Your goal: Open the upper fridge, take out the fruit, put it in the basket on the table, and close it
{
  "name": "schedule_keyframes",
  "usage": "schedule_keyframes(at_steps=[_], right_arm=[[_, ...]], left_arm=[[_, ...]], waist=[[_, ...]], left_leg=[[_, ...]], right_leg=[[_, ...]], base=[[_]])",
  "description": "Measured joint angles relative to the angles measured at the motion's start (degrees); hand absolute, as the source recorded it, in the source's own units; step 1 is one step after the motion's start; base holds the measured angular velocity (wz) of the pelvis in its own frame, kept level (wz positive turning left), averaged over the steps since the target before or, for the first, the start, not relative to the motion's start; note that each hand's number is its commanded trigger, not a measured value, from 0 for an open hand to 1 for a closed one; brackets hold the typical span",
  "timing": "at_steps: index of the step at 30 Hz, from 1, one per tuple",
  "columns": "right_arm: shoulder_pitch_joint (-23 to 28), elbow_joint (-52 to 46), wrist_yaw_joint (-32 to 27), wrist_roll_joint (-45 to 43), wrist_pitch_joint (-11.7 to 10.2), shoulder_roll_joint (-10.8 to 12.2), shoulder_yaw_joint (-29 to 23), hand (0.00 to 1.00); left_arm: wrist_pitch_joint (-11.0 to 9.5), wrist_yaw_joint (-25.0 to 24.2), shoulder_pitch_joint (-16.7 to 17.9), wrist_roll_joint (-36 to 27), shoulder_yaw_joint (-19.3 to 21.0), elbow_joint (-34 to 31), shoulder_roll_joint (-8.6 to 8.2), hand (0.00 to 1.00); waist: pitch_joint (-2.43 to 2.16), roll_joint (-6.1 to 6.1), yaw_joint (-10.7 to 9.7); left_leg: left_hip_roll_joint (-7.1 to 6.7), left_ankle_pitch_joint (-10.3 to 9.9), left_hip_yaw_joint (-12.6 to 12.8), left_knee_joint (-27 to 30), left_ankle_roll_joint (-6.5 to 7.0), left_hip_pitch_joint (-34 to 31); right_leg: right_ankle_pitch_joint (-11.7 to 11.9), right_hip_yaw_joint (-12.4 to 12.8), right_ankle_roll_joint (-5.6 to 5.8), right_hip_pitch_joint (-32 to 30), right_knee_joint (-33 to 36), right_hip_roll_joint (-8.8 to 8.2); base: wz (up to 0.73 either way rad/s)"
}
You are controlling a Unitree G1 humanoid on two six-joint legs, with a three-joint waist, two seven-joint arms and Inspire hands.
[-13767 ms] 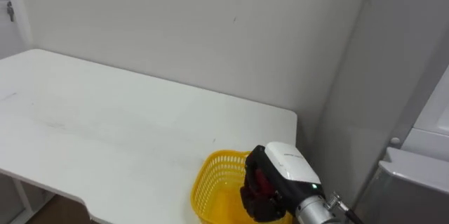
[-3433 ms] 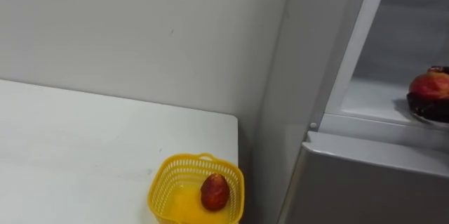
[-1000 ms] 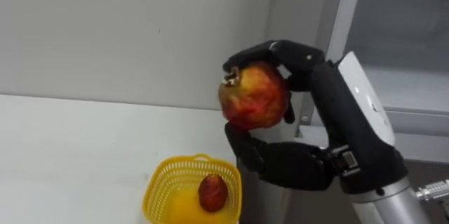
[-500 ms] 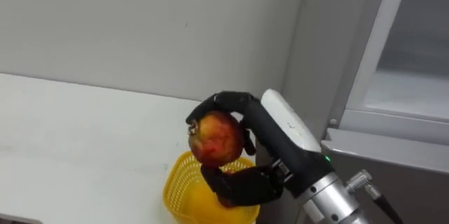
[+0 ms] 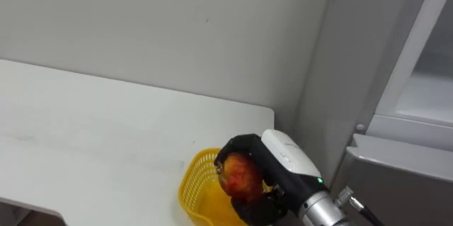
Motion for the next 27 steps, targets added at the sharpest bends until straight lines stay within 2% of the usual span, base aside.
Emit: schedule_keyframes(at_steps=[7,24,25,26,27], right_arm=[[-0.32,1.7,0.0,-0.07,0.22,0.23,0.88,1.0],[-0.92,4.08,0.07,0.26,0.17,0.24,1.09,1.0],[-1.14,4.08,0.09,0.36,0.18,0.23,1.1,0.92],[-1.24,4.09,0.09,0.41,0.18,0.23,1.1,0.79],[-1.37,4.09,0.09,0.43,0.18,0.23,1.11,0.74]], left_arm=[[0.03,0.04,0.04,-0.06,0.02,-0.48,0.1,0.0],[0.01,-0.05,0.04,0.01,0.2,-0.56,0.59,0.0],[0.0,-0.05,0.02,0.01,0.2,-0.57,0.59,0.0],[0.0,-0.05,0.01,0.01,0.2,-0.57,0.59,0.0],[0.0,-0.05,0.01,0.01,0.2,-0.58,0.58,0.0]], waist=[[0.01,-0.08,0.5],[0.11,0.0,0.75],[0.13,0.04,0.74],[0.14,0.06,0.73],[0.15,0.08,0.73]], left_leg=[[-0.21,0.11,-1.01,0.03,0.04,-0.04],[-0.27,0.11,-1.09,-0.01,0.04,-0.24],[-0.26,0.11,-1.09,-0.03,0.03,-0.24],[-0.26,0.11,-1.09,-0.04,0.02,-0.24],[-0.26,0.12,-1.09,-0.06,0.02,-0.24]], right_leg=[[-0.01,-0.96,0.01,0.38,-0.06,-0.2],[-0.01,-1.07,0.03,0.56,-0.79,-0.18],[-0.01,-1.07,0.03,0.56,-0.82,-0.16],[-0.01,-1.07,0.03,0.56,-0.84,-0.15],[-0.01,-1.08,0.03,0.56,-0.86,-0.14]], base=[[0.08],[0.0],[0.0],[0.0],[0.0]])
